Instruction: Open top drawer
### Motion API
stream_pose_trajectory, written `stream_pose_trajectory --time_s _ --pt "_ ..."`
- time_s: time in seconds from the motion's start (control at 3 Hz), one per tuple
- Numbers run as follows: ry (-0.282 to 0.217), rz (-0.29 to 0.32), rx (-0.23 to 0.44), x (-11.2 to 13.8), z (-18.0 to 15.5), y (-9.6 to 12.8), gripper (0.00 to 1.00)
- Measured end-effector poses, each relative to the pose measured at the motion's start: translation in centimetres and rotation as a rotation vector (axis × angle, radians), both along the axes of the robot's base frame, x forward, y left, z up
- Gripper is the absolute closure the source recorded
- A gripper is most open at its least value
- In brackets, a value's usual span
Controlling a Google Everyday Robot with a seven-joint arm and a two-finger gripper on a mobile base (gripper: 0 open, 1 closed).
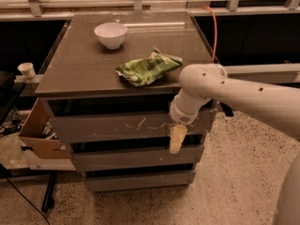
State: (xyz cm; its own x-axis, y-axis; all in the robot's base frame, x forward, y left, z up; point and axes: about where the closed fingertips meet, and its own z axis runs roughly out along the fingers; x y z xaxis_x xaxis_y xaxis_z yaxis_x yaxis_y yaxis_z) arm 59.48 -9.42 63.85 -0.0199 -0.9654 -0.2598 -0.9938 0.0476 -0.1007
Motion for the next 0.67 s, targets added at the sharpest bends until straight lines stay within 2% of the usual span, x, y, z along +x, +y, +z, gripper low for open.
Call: stream_pose_trajectory --time_s 0.33,0.67 --pt "0.075 0.019 -0.012 -0.92 0.73 -0.42 0.0" --pt "0.116 0.029 -0.013 -1.75 1.53 -0.62 0.0"
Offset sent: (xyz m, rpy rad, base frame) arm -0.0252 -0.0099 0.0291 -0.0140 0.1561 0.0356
